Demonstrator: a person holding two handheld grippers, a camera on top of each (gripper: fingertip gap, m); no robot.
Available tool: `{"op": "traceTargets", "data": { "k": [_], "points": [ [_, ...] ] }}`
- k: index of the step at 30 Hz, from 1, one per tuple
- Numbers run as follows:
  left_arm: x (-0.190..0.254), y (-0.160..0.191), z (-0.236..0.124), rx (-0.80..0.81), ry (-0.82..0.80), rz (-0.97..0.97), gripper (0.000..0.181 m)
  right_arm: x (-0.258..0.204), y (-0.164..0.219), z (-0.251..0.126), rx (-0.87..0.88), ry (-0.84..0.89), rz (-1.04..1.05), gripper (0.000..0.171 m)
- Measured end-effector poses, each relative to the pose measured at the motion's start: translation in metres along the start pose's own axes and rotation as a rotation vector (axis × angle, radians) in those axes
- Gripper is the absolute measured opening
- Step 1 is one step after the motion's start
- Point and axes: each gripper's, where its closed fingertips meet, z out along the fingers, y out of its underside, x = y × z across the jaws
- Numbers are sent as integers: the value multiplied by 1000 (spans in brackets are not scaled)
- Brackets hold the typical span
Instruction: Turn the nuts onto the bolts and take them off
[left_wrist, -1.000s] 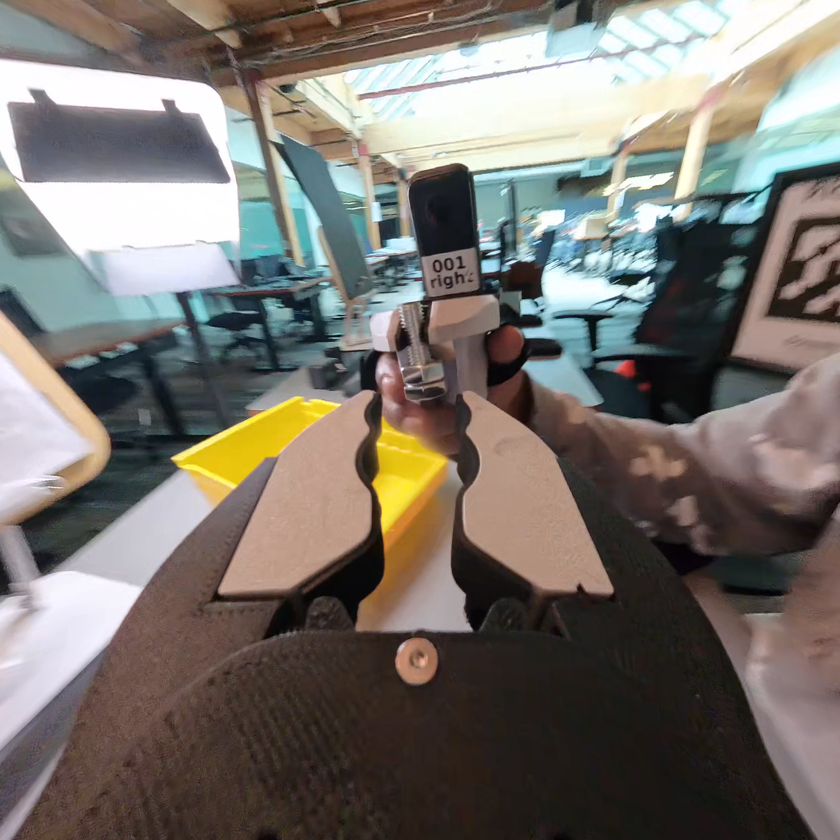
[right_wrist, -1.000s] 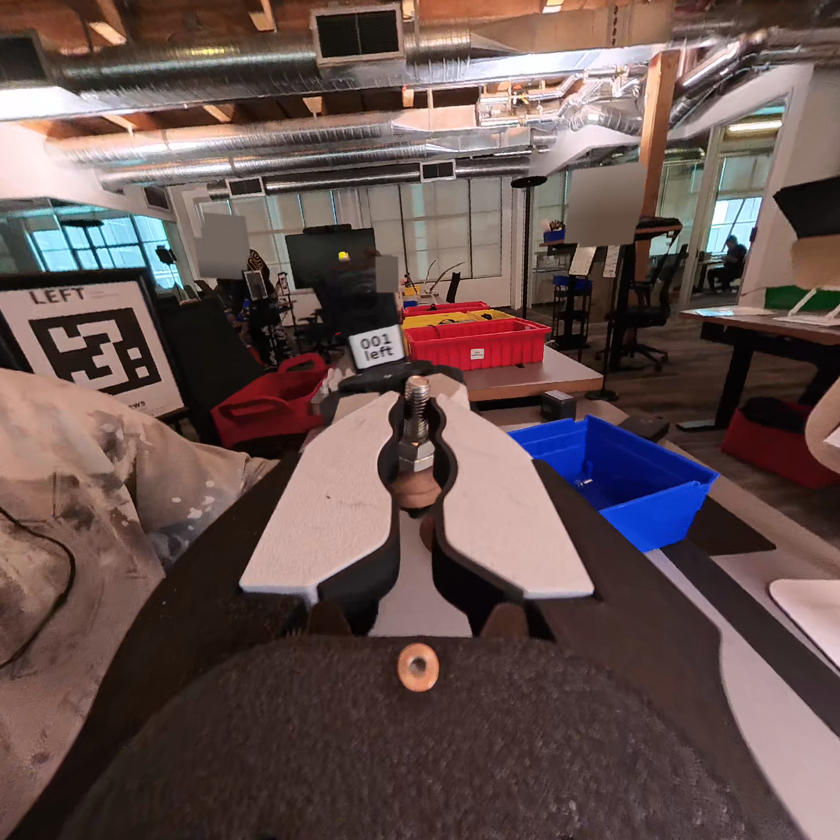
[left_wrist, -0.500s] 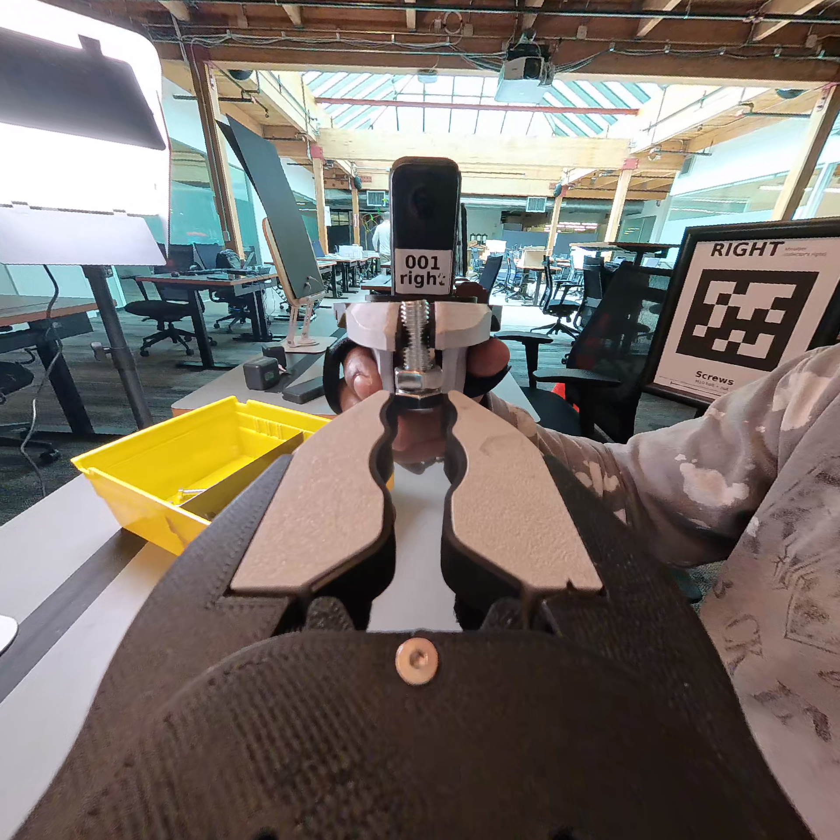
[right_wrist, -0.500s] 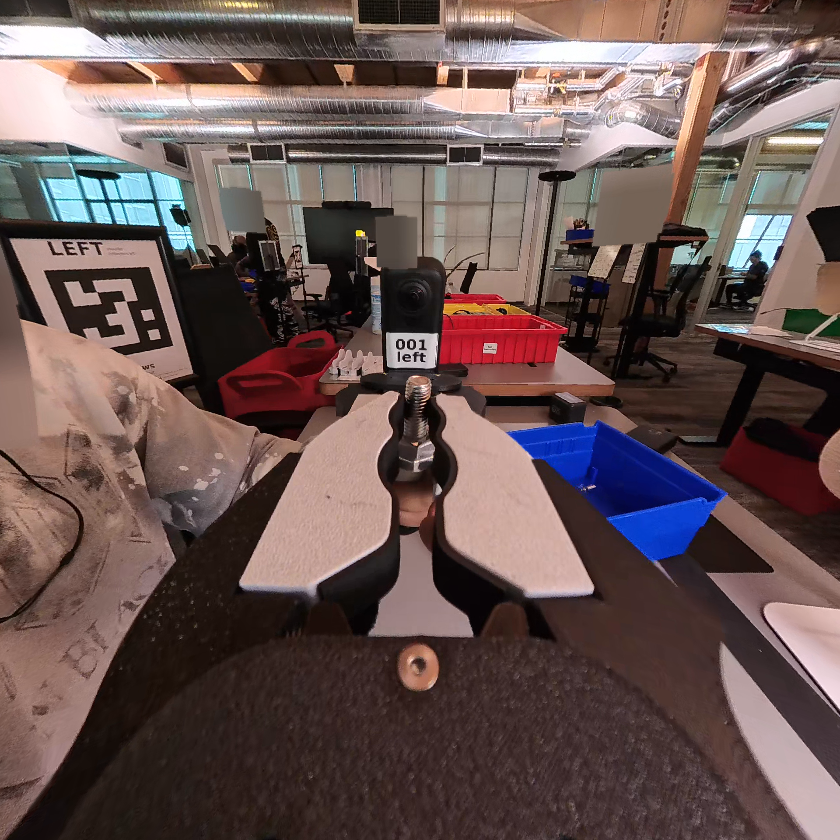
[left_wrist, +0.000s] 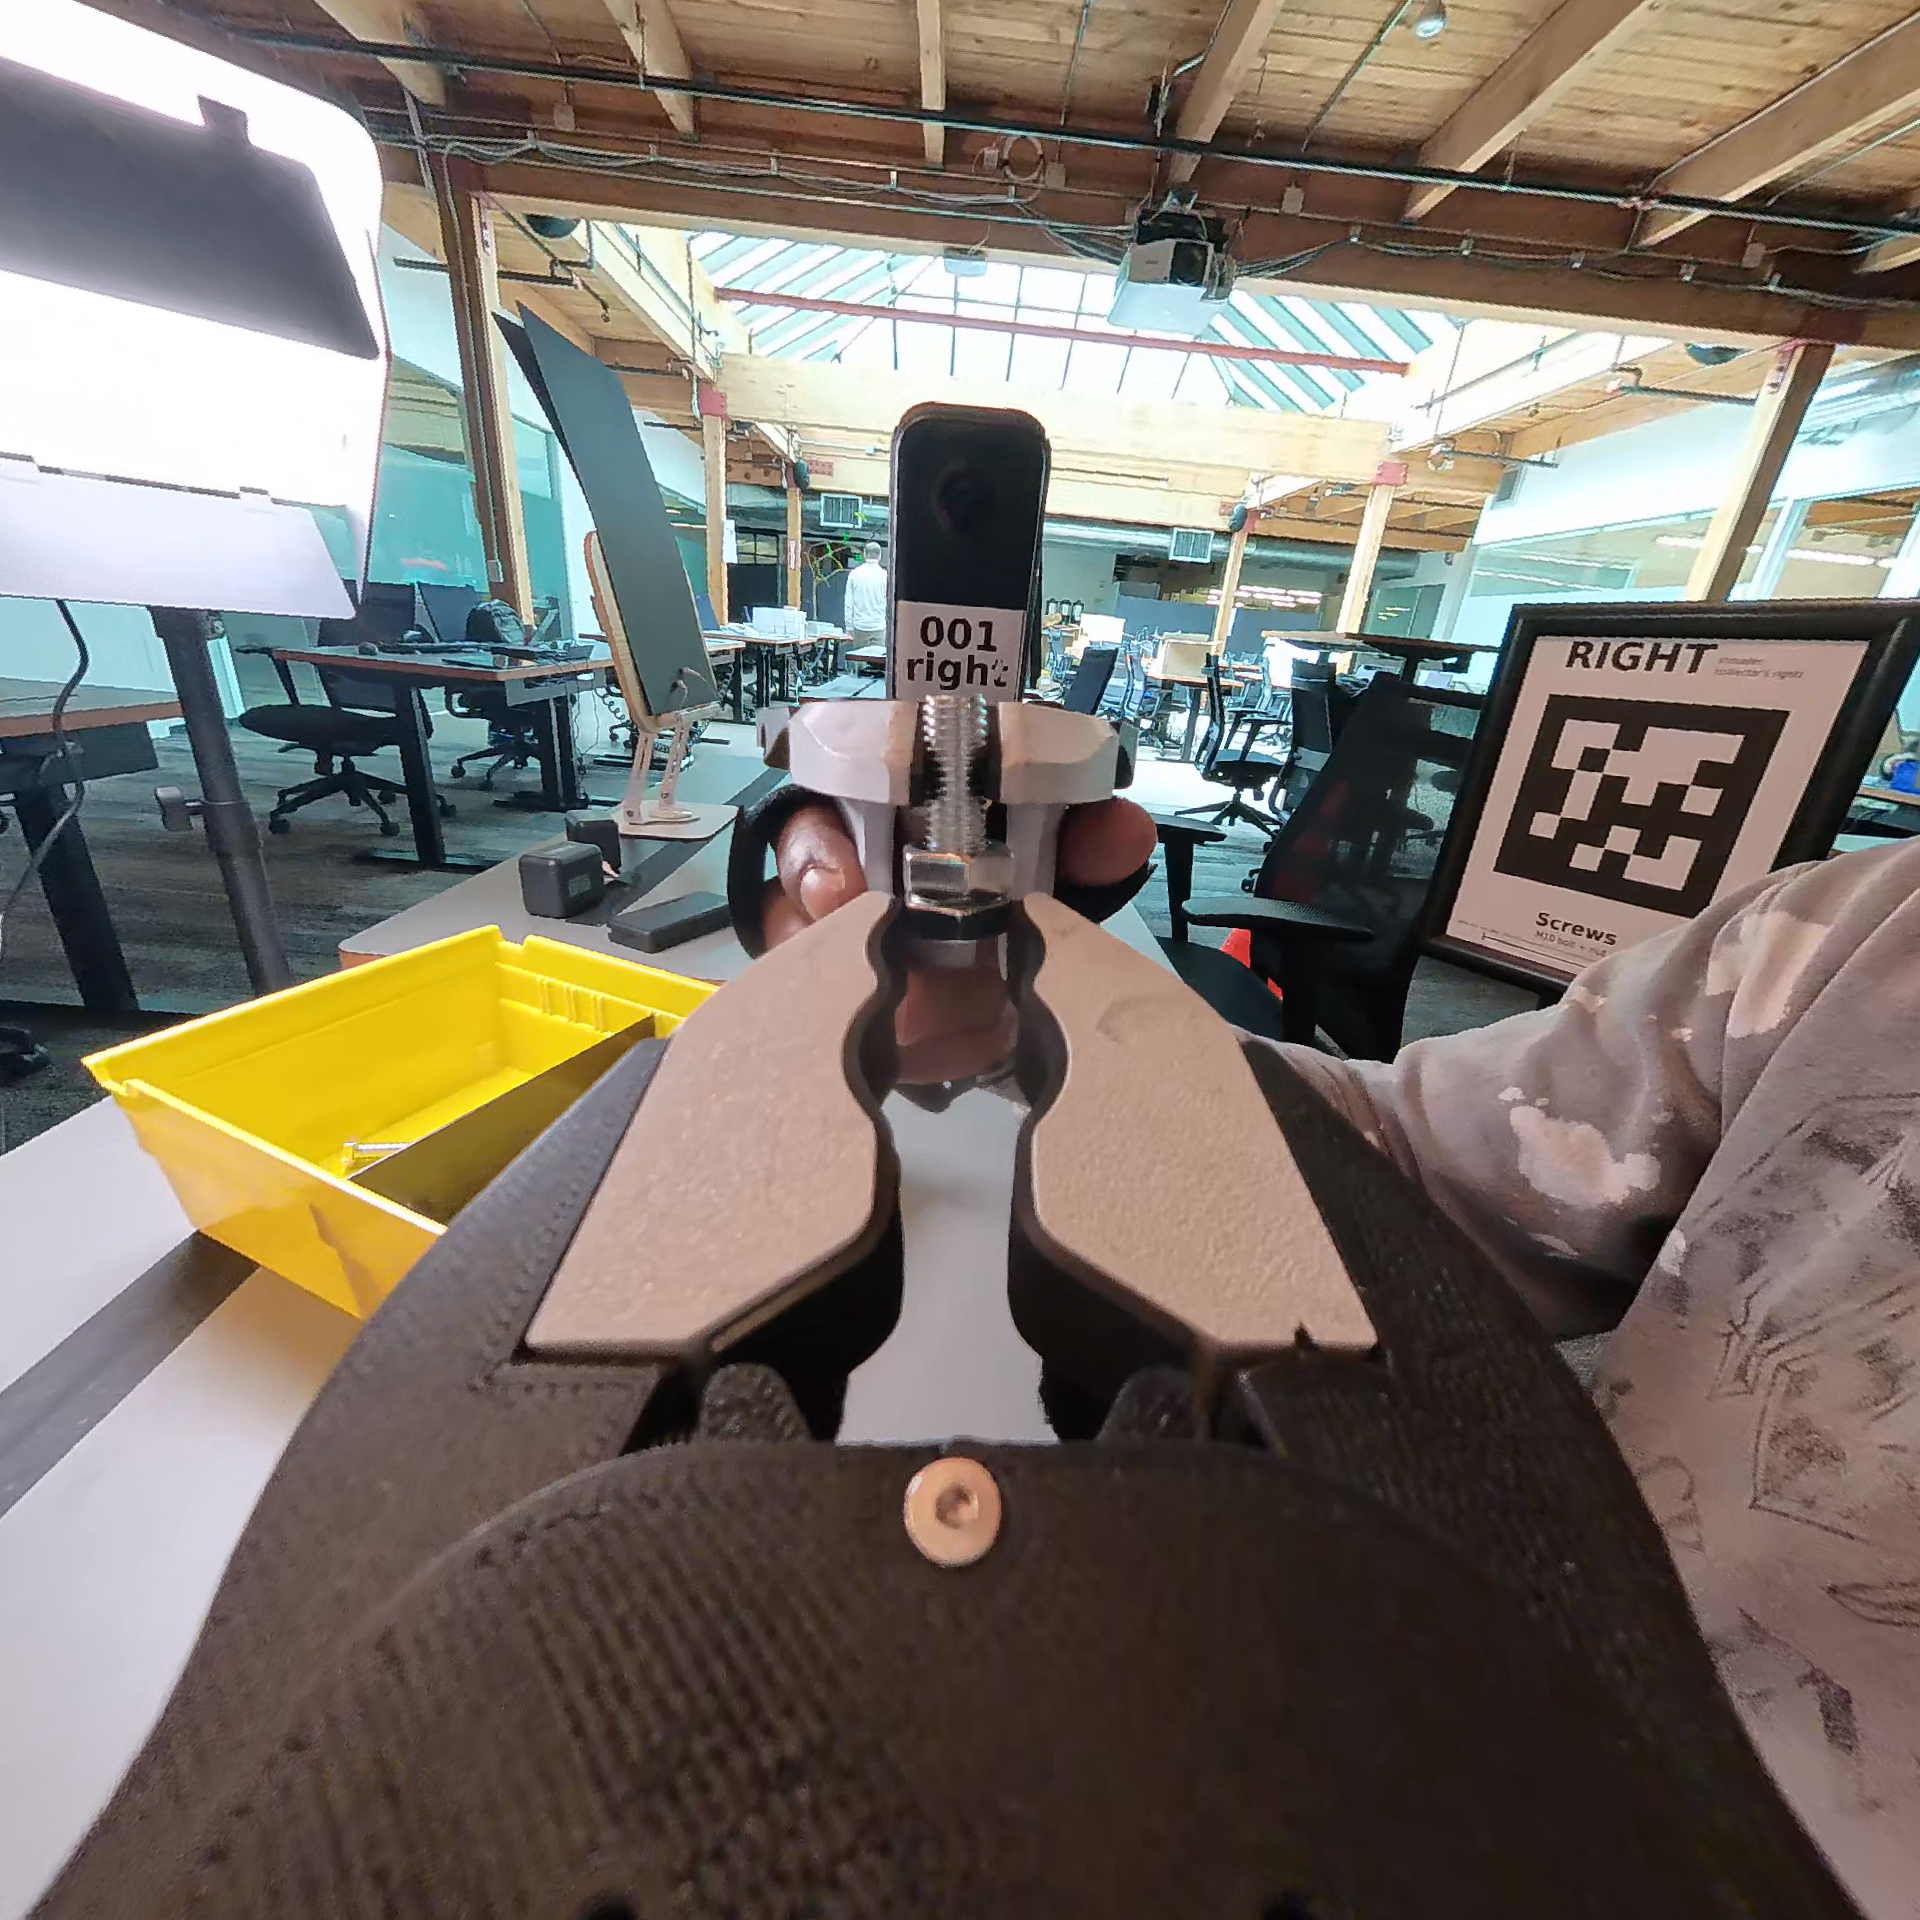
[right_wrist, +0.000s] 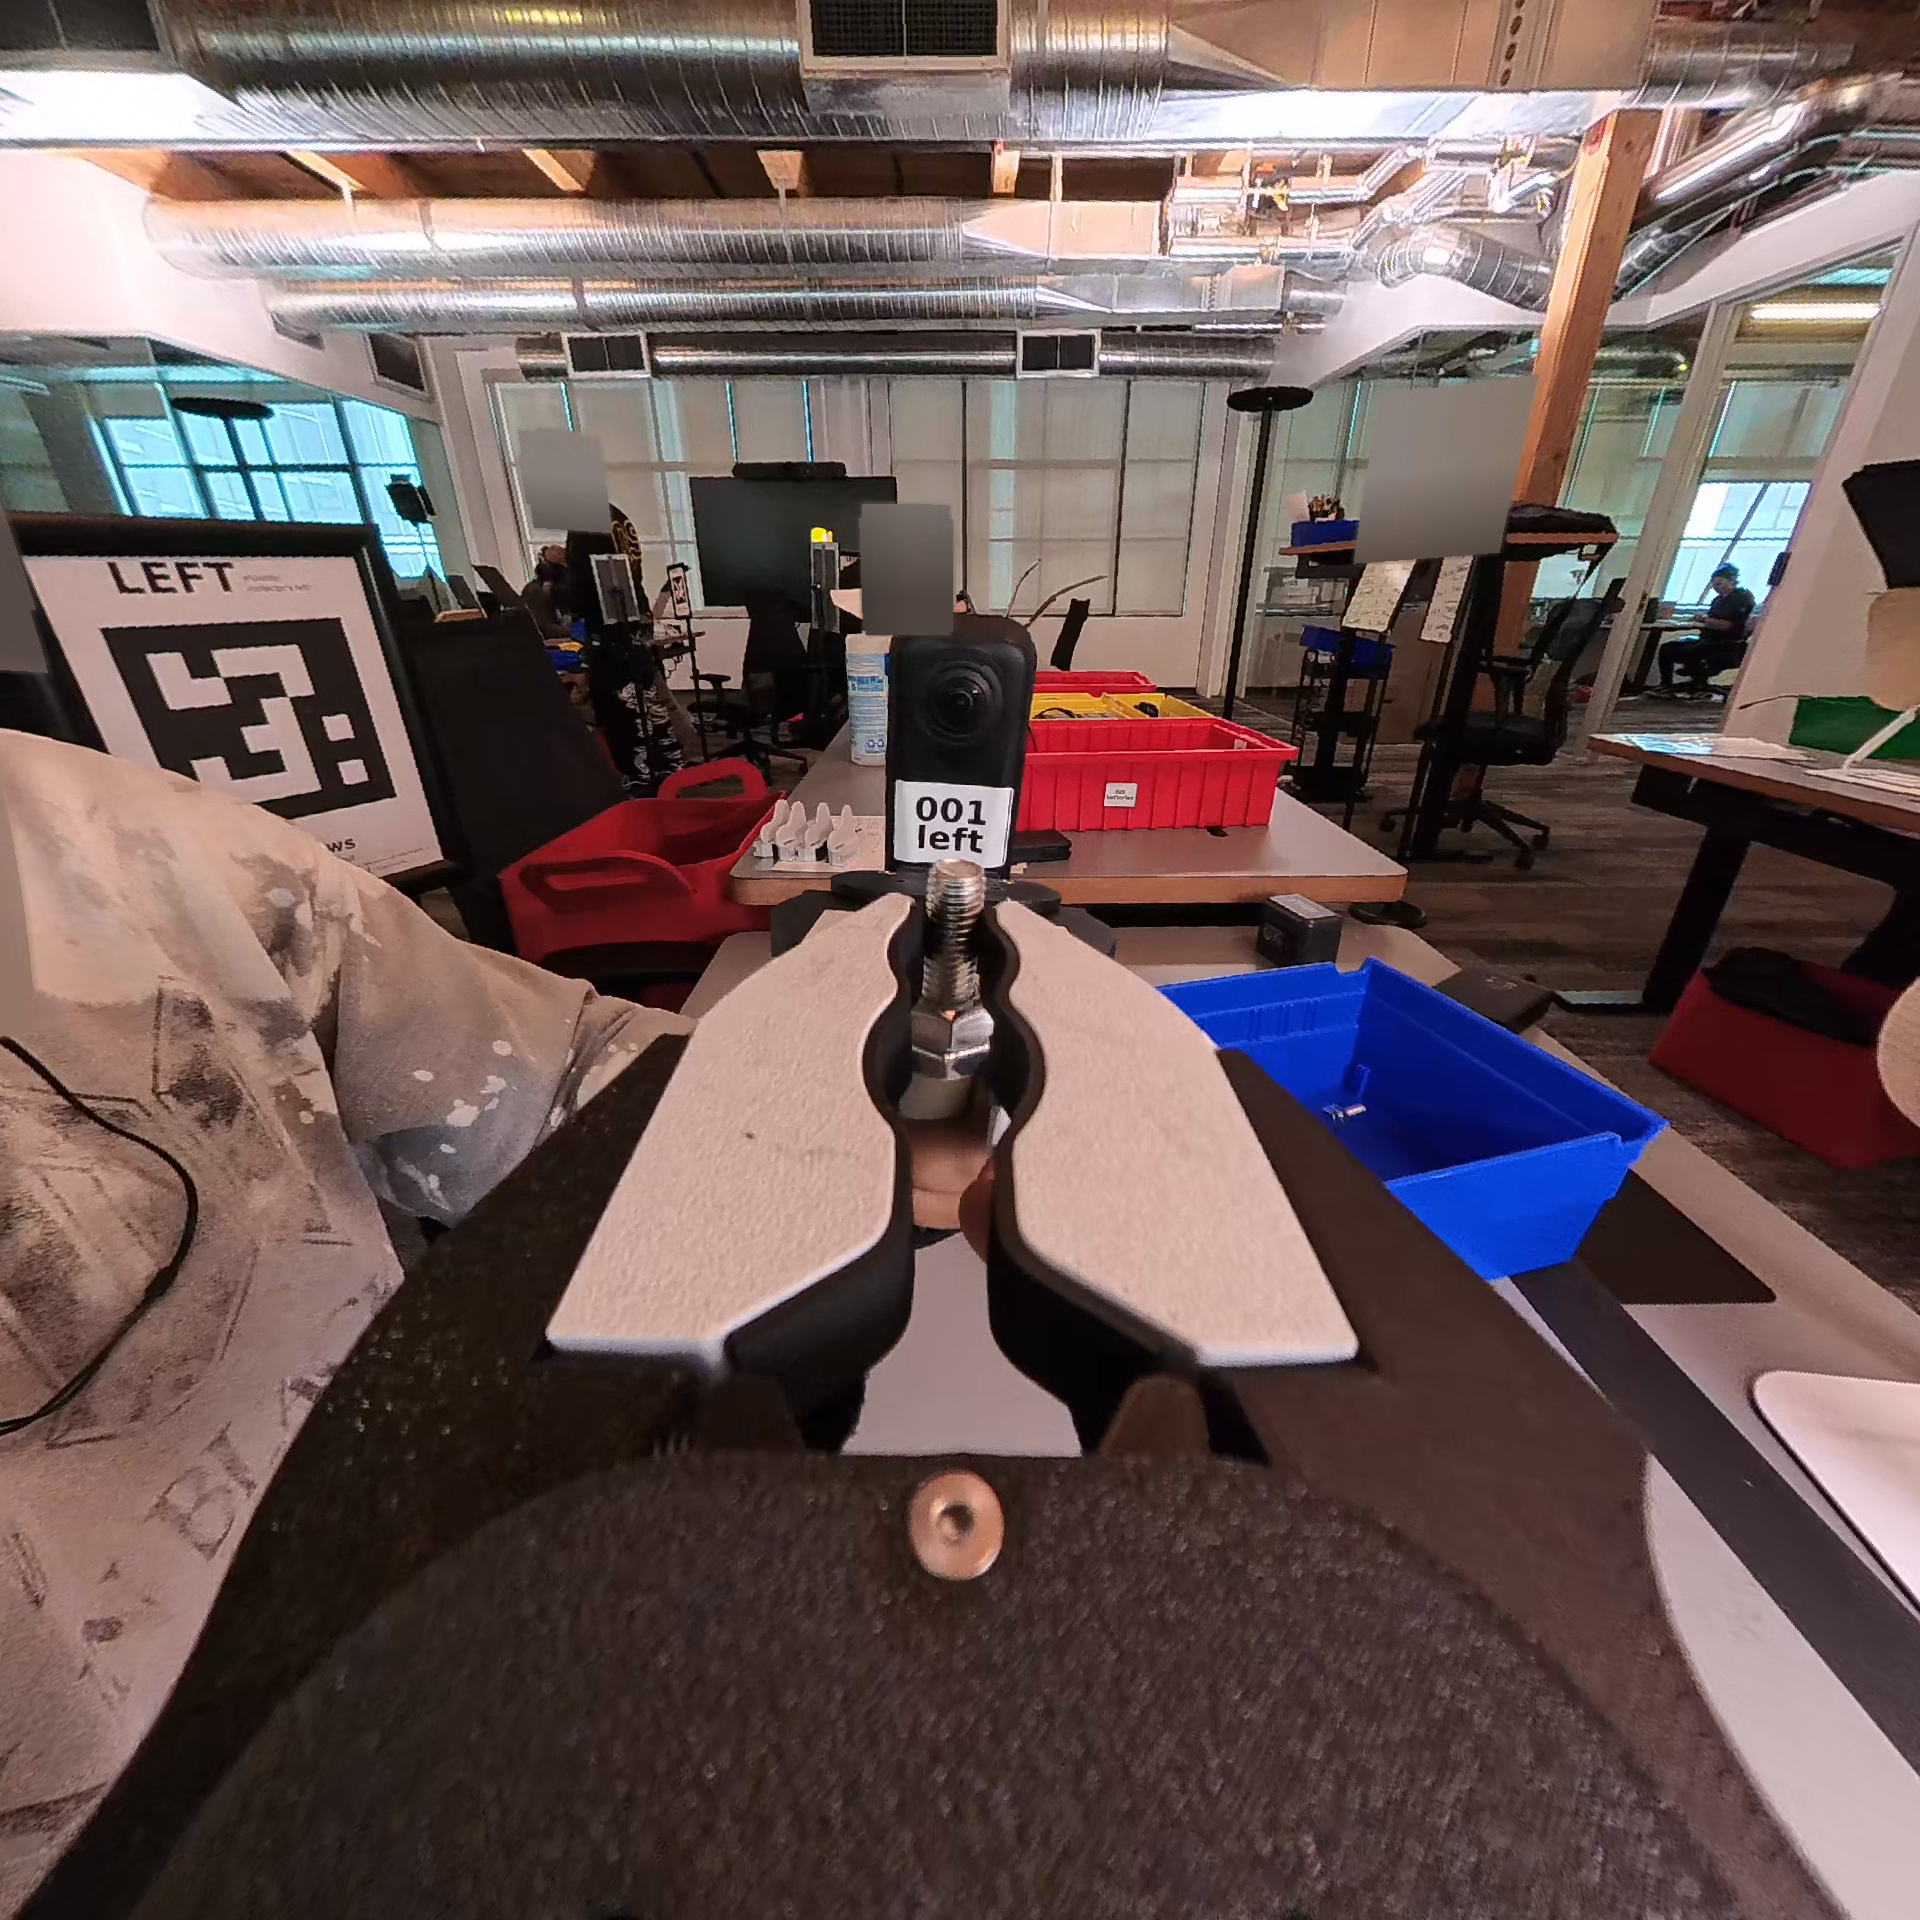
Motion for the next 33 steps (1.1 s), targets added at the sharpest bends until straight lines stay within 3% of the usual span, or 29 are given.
{"op": "traceTargets", "data": {
  "k": [5, 13, 17, 19, 20, 22, 28, 33],
  "points": [
    [-6, -3, -2, 21, -52, 24, 18, 5, -1, 0, 11, 30, 10, 10],
    [-36, -8, -14, 48, -290, 94, 19, 25, 3, 3, -22, 197, -6, 30],
    [-32, -11, -13, 56, -291, 132, 19, 34, 12, 7, -48, 253, -2, 32],
    [-32, -17, -18, 94, -296, 130, 18, 34, 8, 2, -30, 234, 25, 26],
    [-30, -22, -20, 119, -271, 122, 18, 43, 4, -6, -12, 296, 23, 6],
    [-28, -26, -22, 118, -277, 140, 18, 55, 1, -20, 1, 368, -7, 3],
    [-32, -19, -19, 88, -293, 150, 18, 30, 1, 3, -5, 251, 10, 27],
    [-28, -18, -16, 80, -279, 154, 18, 29, 4, 8, -4, 239, 22, 30]
  ]
}}
